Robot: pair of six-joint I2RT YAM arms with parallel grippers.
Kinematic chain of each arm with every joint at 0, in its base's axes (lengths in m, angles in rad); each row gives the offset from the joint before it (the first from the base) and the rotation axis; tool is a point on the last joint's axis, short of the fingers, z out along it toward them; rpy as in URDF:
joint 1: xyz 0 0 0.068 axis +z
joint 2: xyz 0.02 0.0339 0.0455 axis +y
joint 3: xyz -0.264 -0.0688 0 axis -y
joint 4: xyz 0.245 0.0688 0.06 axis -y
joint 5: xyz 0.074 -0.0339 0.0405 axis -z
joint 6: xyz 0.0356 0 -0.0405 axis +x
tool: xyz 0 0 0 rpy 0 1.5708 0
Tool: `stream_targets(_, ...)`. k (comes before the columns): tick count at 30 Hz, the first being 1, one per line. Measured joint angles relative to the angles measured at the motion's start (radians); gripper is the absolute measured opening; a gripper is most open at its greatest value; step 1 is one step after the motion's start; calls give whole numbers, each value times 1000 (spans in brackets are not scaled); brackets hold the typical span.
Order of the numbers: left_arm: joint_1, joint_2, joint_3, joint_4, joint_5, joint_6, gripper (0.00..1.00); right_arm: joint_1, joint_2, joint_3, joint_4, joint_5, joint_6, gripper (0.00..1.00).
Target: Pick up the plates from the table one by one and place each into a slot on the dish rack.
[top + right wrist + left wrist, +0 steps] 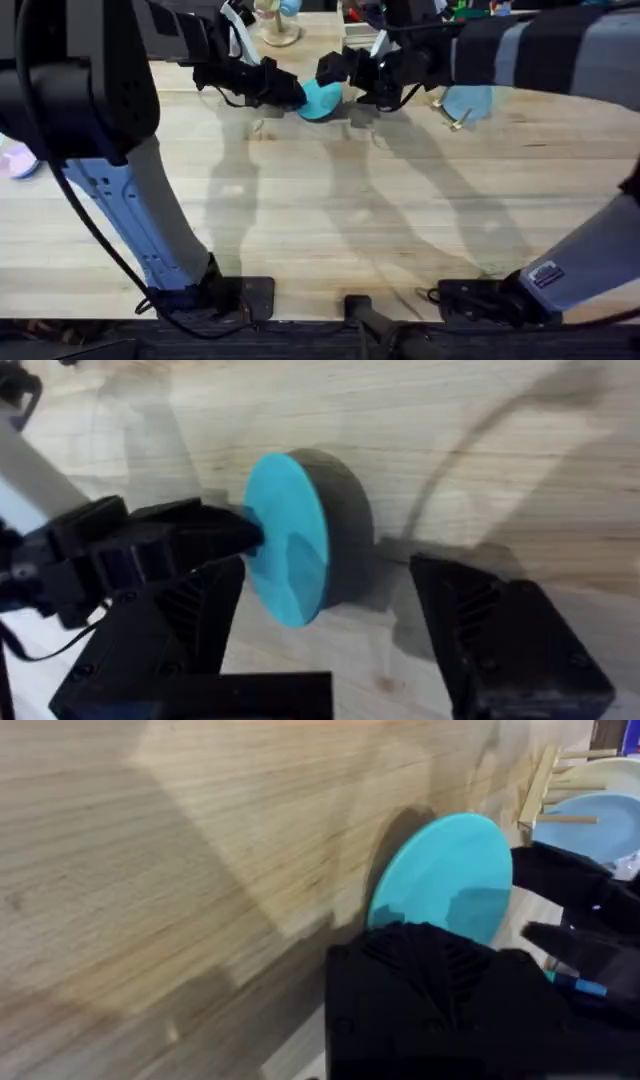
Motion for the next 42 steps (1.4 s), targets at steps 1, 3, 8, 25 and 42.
stream_targets(1, 0, 0, 0, 0, 0, 0, 40, 0, 11, 0, 10, -1, 5, 987)
stream_targets(3, 0, 0, 0, 0, 0, 0, 40, 0, 28, 0, 30, -1, 11, 987)
stream_targets(8, 0, 0, 0, -1, 0, 0, 40, 3, 48, 0, 74, -1, 25, 957)
stream_targets(25, 0, 0, 0, -1, 0, 0, 40, 24, 56, 1, 79, -5, 49, 388)
stream_targets(42, 1, 0, 1, -1, -2, -3, 41, 21, 54, 12, 88, -16, 68, 28)
